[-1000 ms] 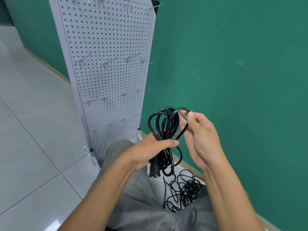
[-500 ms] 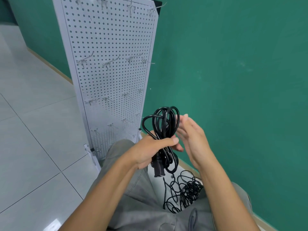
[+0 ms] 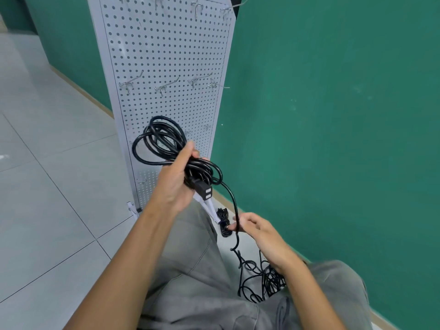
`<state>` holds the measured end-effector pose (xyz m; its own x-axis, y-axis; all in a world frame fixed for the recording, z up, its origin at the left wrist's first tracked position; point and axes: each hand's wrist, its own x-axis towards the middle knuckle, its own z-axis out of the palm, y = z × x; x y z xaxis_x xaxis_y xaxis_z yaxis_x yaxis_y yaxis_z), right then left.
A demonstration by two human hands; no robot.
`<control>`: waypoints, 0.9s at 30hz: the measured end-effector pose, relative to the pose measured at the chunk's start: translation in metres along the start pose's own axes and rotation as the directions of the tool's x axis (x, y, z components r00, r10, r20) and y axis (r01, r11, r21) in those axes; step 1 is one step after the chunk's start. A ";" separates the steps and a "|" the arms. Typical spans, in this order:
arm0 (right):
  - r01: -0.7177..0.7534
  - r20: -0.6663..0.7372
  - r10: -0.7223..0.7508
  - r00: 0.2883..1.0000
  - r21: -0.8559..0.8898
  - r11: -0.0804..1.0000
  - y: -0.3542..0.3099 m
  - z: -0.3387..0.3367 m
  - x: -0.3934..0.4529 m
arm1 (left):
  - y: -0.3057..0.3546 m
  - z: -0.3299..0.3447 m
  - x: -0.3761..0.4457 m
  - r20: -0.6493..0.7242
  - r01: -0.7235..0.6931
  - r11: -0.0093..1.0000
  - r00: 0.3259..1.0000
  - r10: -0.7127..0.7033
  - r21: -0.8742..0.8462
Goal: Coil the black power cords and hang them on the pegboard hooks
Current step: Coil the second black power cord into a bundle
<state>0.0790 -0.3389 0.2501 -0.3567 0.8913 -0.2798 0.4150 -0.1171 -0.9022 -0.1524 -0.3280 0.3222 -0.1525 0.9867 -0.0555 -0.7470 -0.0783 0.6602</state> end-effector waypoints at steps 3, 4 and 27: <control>0.061 -0.078 -0.054 0.996 0.095 0.994 -0.005 0.000 -0.002 | 0.002 -0.006 0.005 -0.112 -0.094 0.994 0.989 0.100 0.059; 0.095 -0.103 -0.086 0.991 0.091 0.991 -0.009 0.001 -0.005 | 0.001 -0.008 0.006 -0.153 -0.117 0.988 0.979 0.131 0.102; 0.462 -0.295 -0.485 0.823 -0.150 0.874 -0.118 -0.033 -0.033 | -0.073 0.016 -0.018 0.219 -0.037 0.798 0.968 -0.120 0.601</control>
<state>0.0692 -0.3398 0.3760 -0.2478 0.9196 0.3047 0.3238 0.3751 -0.8686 -0.0846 -0.3381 0.2874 0.0835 0.9960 0.0315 -0.2015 -0.0141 0.9794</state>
